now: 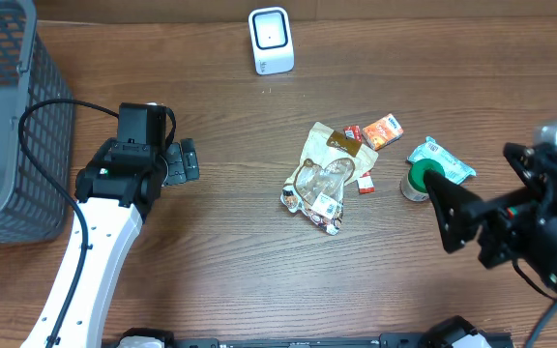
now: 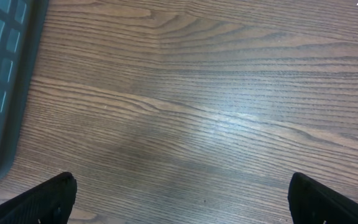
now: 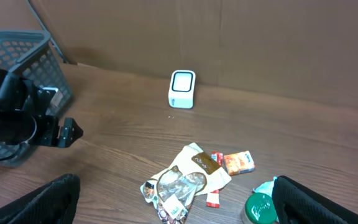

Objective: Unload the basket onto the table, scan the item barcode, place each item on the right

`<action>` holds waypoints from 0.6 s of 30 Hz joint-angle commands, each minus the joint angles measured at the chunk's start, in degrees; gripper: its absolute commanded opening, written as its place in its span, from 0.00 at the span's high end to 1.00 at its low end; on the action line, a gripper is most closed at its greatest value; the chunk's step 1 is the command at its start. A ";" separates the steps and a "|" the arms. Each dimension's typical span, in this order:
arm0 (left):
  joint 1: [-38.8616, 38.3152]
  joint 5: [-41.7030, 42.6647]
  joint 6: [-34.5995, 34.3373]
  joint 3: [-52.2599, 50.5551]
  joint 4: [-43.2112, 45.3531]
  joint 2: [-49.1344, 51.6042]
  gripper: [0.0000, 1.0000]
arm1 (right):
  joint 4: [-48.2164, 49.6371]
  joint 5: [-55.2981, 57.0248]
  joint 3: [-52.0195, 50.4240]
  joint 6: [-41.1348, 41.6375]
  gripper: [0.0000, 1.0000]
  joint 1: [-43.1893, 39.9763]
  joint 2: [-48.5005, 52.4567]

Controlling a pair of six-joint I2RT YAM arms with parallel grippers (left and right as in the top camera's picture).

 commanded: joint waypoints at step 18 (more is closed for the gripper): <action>0.33 -0.76 0.70 1.05 0.22 -0.26 0.00 | -1.57 0.79 -0.26 0.00 0.00 -0.74 -7.74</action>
